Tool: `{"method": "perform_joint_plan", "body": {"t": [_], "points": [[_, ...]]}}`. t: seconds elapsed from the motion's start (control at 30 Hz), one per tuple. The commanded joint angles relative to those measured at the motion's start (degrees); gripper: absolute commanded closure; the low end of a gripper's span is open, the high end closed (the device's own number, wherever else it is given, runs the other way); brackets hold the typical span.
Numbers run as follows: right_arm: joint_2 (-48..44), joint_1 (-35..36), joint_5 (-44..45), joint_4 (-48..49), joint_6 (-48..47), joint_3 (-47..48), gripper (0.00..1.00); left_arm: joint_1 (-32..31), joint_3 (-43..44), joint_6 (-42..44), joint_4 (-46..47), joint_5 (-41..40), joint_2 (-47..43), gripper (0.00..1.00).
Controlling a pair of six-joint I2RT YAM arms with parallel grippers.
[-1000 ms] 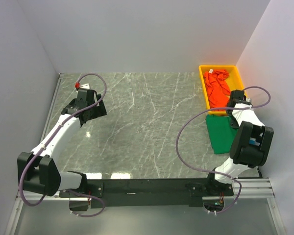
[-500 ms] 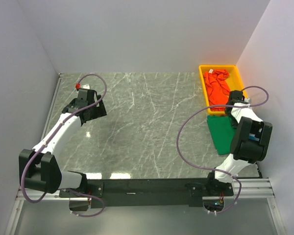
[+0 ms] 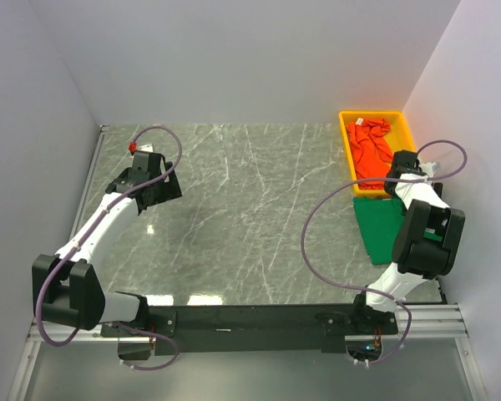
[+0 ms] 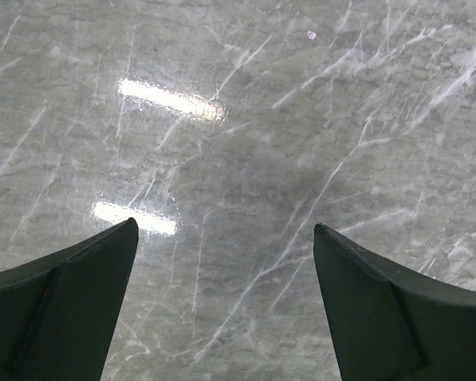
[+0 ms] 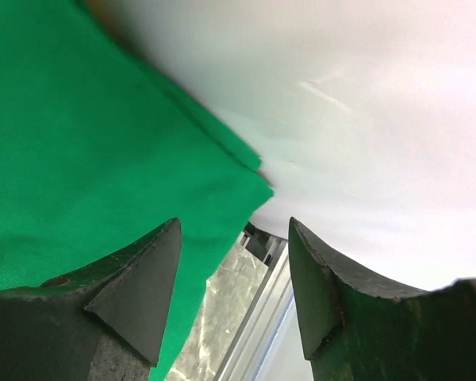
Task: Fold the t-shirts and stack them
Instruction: Neatly place the folded tshirt to the corner, then reset both grippers
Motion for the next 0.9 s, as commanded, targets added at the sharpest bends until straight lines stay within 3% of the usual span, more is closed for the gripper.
{"method": "perform_joint_plan", "body": {"t": [0.0,0.17,0.33,0.63,0.87], "points": [[-4.86,-0.43,4.77,-0.51,5.12,4.30,0.36,0.21,0.43,0.68,1.29,0.55,-1.28,0.03],[-10.56,-0.43,0.30,-4.73,10.83,6.15,0.36,0.30,0.17,0.77,1.73,0.11,-2.68,0.03],[-18.82,-0.44,-11.47,-8.06,16.45,6.94,0.37,0.30,-0.18,1.03,2.96,0.29,-4.44,0.02],[-44.39,0.87,-31.69,-9.83,24.19,4.13,0.34,0.30,-2.64,1.12,7.26,-0.68,-13.40,0.01],[-59.94,13.60,-24.78,-11.50,24.73,5.53,0.27,0.21,0.07,-1.59,3.32,-2.88,-26.47,0.01]]}}
